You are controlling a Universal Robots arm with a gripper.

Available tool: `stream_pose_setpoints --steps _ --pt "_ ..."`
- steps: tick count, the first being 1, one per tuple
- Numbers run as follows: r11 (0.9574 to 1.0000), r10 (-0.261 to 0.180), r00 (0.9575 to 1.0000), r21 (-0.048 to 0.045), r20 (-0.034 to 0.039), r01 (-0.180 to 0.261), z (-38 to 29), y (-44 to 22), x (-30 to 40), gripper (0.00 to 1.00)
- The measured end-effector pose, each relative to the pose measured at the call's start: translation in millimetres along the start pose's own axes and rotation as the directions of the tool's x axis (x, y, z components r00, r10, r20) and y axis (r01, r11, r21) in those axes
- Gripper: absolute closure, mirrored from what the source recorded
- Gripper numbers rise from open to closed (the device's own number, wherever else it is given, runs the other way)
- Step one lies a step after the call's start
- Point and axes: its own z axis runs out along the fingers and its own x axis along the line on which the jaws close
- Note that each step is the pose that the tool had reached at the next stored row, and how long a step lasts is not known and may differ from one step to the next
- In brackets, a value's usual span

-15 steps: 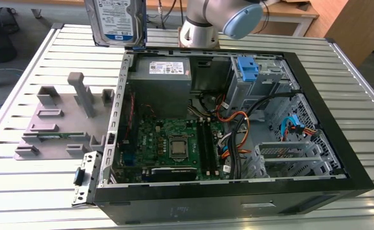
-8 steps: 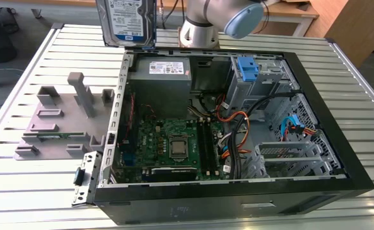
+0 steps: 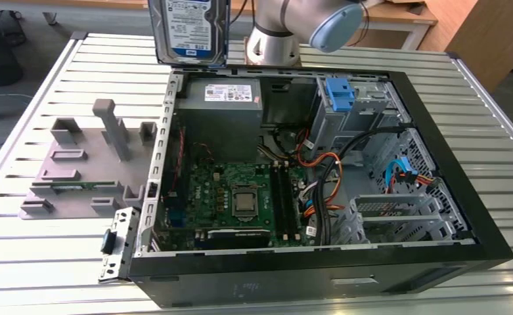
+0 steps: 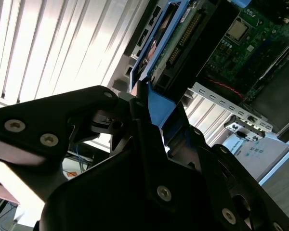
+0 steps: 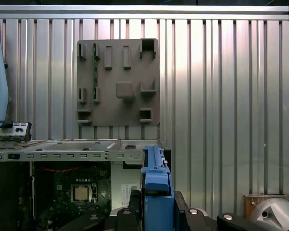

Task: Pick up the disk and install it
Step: 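Pick up the disk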

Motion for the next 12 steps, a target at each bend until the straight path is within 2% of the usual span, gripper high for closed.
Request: stream_pose_setpoints --steps 12 --pt "1.0 0.0 1.0 0.0001 0.0 0.0 0.2 -26.7 -0.4 0.64"
